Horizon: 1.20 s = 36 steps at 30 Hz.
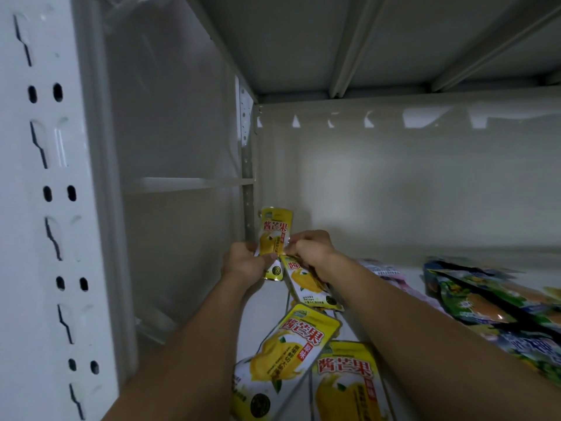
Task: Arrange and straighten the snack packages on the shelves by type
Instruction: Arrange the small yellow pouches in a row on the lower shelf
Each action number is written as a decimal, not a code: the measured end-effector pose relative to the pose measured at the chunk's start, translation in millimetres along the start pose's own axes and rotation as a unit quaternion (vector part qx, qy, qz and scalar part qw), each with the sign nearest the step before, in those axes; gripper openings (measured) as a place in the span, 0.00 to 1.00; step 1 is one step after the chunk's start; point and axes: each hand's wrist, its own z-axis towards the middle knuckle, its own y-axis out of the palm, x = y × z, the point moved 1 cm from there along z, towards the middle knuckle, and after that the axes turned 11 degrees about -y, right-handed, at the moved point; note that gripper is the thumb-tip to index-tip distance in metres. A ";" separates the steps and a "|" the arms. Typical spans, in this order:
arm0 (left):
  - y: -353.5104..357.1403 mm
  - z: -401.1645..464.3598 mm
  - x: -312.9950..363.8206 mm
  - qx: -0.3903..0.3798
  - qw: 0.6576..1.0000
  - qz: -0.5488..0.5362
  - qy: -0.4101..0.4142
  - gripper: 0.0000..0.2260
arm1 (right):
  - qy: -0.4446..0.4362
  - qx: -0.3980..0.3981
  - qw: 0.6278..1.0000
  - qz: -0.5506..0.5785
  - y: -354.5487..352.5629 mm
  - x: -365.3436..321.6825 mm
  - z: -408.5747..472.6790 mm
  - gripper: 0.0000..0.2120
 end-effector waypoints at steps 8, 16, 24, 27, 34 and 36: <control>-4.9 -26.6 39.3 0.030 0.987 -0.131 0.083 0.15 | -0.127 0.000 0.990 0.067 -9.8 -41.8 -3.1 0.10; -0.2 -62.1 57.4 -0.144 0.966 -0.203 0.066 0.12 | -0.209 -0.105 0.972 -0.025 -54.5 -84.1 -35.1 0.09; 11.2 -93.6 76.4 -0.320 0.929 -0.165 0.088 0.17 | -0.191 -0.088 0.978 0.011 -104.3 -80.3 -75.1 0.10; 15.3 -99.8 76.5 -0.311 0.932 -0.163 0.092 0.13 | -0.179 -0.063 0.981 0.030 -111.1 -72.0 -83.2 0.08; 19.3 -105.8 76.4 -0.297 0.943 -0.119 0.088 0.10 | -0.195 -0.051 0.979 0.013 -106.7 -68.4 -90.0 0.07; 19.5 -108.9 79.5 -0.307 0.939 -0.122 0.092 0.11 | -0.188 -0.031 0.981 0.031 -108.9 -70.7 -89.8 0.04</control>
